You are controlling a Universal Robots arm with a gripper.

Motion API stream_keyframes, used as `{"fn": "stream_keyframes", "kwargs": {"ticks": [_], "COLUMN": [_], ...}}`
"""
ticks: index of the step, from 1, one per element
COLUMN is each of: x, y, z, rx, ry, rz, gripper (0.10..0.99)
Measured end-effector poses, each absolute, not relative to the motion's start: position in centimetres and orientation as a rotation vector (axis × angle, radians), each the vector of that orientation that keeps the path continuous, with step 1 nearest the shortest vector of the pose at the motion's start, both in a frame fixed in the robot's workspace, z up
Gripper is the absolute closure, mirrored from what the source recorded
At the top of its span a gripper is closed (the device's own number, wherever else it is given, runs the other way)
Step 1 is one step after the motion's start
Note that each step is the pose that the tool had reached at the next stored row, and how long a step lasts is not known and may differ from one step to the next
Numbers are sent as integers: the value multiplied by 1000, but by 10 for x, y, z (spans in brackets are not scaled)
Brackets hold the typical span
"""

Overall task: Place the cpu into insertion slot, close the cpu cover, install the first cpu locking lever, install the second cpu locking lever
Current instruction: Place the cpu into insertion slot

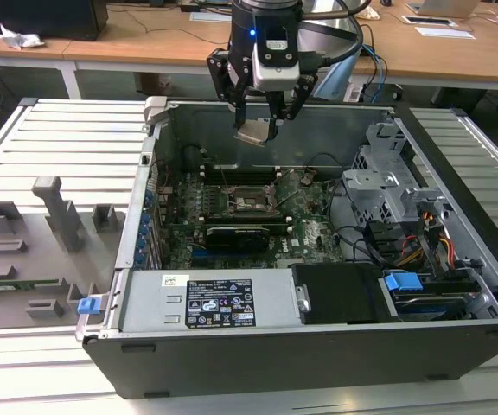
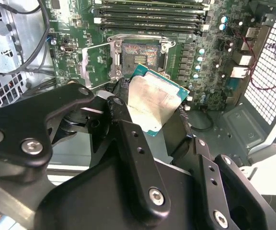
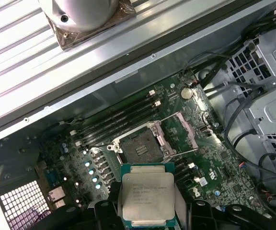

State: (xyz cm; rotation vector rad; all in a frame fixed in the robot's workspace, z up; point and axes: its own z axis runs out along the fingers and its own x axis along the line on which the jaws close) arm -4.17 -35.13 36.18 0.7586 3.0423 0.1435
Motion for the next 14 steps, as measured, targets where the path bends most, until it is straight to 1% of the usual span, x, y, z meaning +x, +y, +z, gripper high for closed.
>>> {"fn": "stream_keyframes", "kwargs": {"ticks": [14], "x": [-42], "y": [-351], "z": [362], "rx": [799], "ry": [3031], "rz": [143], "gripper": [557]}}
